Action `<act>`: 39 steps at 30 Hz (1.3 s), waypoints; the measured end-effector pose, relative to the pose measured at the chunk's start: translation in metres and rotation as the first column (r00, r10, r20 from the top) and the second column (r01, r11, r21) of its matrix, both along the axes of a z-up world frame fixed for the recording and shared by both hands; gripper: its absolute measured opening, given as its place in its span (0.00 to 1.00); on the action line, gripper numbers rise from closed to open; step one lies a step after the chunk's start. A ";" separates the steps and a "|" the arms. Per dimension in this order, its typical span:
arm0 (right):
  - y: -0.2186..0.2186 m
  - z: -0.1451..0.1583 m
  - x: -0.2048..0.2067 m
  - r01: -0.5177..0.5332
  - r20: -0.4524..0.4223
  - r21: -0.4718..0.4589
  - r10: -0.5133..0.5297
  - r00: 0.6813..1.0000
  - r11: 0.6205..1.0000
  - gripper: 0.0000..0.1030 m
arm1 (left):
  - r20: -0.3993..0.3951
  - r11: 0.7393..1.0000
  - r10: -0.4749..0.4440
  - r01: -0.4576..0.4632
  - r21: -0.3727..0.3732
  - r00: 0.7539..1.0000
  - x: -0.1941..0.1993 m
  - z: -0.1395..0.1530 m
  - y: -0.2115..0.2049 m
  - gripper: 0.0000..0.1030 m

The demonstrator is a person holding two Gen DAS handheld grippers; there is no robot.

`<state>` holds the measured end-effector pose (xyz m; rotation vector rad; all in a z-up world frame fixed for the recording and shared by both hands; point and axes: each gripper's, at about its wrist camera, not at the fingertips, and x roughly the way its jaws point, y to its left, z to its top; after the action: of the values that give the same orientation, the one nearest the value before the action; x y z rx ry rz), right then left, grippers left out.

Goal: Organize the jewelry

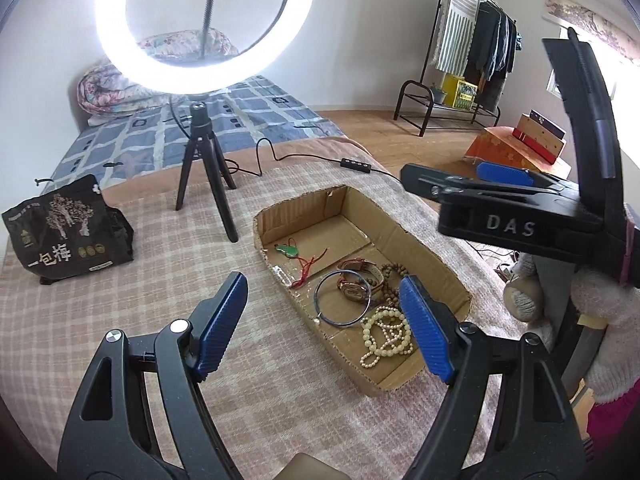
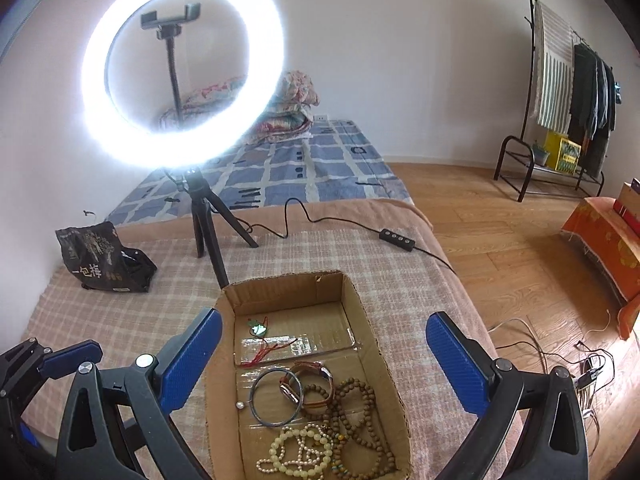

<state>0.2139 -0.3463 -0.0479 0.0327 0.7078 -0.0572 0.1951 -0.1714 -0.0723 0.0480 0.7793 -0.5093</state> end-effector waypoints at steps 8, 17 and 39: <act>0.013 0.020 -0.035 0.001 0.040 -0.027 0.000 0.999 1.000 1.00 | 0.070 0.998 0.054 -0.056 0.030 0.996 -0.028 0.018 0.027 0.78; 0.019 0.037 -0.076 0.004 0.090 0.007 -0.005 0.996 1.000 1.00 | 0.128 0.994 0.094 -0.099 0.039 0.987 -0.058 0.034 0.055 0.92; 0.023 0.040 -0.139 0.018 0.163 0.019 -0.021 0.986 1.000 1.00 | 0.203 0.991 0.131 -0.133 -0.004 0.970 -0.085 0.060 0.061 0.98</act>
<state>0.0748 -0.3237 -0.0076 0.0609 0.5446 -0.0665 0.1102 -0.1099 -0.0121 0.0552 0.5806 -0.3679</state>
